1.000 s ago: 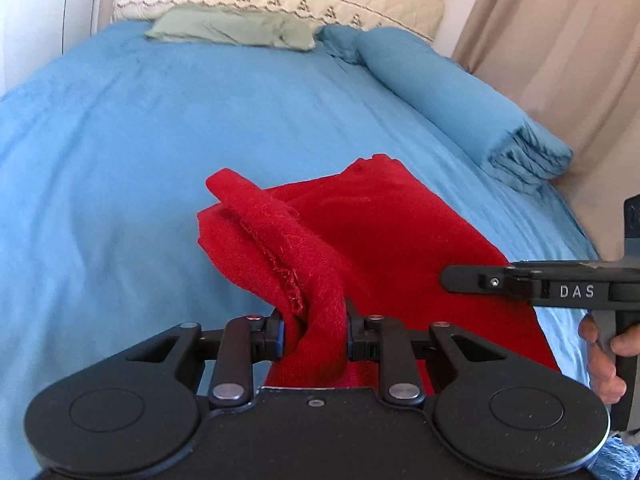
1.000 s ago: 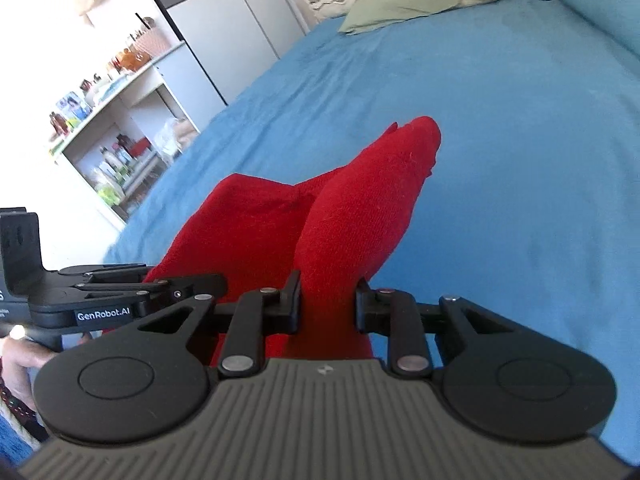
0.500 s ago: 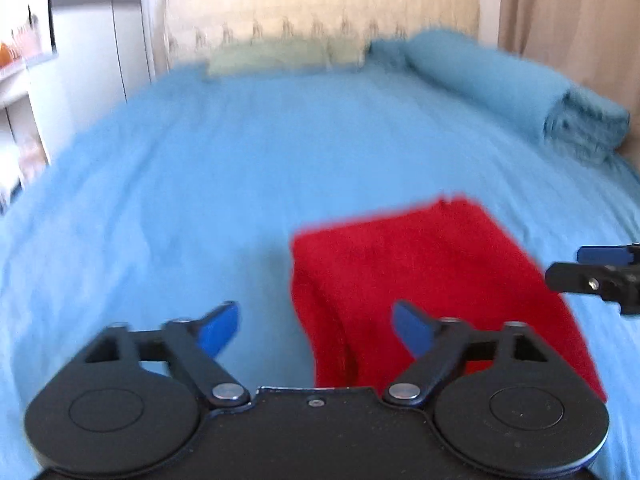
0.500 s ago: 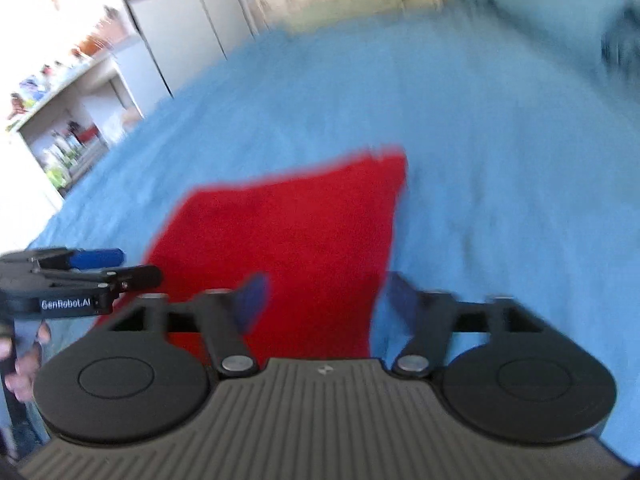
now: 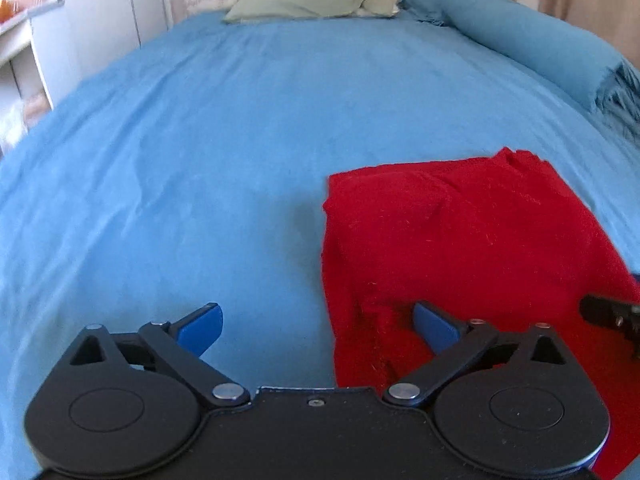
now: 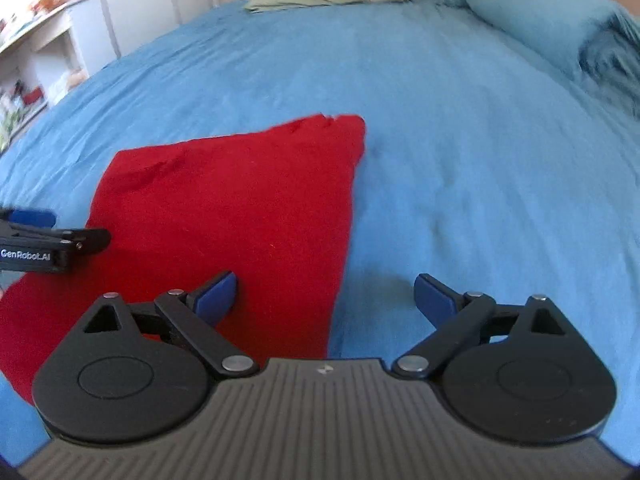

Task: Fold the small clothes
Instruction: 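Release the sweater and pull both grippers back from it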

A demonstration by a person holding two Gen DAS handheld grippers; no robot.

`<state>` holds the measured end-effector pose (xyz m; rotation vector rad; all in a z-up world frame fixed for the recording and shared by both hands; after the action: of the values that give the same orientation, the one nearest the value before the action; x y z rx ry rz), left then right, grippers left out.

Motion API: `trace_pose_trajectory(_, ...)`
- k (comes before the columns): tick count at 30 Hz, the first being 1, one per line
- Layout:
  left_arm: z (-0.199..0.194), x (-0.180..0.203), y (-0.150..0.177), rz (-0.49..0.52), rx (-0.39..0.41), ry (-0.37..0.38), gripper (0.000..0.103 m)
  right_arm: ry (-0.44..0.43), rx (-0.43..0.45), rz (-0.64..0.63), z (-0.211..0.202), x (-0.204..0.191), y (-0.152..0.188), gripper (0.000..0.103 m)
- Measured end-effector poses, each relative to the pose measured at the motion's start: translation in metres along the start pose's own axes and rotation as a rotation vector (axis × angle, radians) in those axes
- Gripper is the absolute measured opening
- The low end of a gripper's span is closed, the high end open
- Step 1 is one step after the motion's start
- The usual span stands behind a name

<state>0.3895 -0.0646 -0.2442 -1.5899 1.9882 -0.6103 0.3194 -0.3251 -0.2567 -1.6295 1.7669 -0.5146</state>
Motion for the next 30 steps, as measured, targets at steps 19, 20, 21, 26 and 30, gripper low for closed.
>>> trace_pose_trajectory(19, -0.290, -0.050, 0.017, -0.092, 0.217, -0.043, 0.103, 0.108, 0.179, -0.005, -0.265, -0.060, -0.036, 0.103)
trace_pose_trajectory(20, -0.299, -0.051, 0.024, -0.091, 0.213, -0.050, 0.103, 0.112, 0.172, -0.008, -0.277, -0.064, -0.031, 0.103)
trace_pose_trajectory(21, -0.310, -0.052, 0.032, -0.093, 0.205, -0.055, 0.103, 0.117, 0.160, -0.009, -0.290, -0.068, -0.026, 0.103)
trace_pose_trajectory(26, -0.335, -0.049, 0.071, -0.088, 0.134, -0.069, 0.103, 0.128, 0.087, -0.006, -0.328, -0.085, 0.009, 0.103)
trace_pose_trajectory(30, -0.346, -0.047, 0.097, -0.111, 0.091, -0.086, 0.103, 0.116, 0.044, 0.016, -0.349, -0.098, 0.041, 0.103)
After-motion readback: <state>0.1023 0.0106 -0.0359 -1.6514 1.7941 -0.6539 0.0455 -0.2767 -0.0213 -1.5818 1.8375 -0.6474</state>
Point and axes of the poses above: each gripper's, at about its wrist camera, not at the fingertips, and z roughly the way its jaws point, x to its right, y to its underside, the point moved 4 cm from there along z, roughly the way its jaws point, and after that the axes turned 9 degrees about -y, right-handed, at the moved point
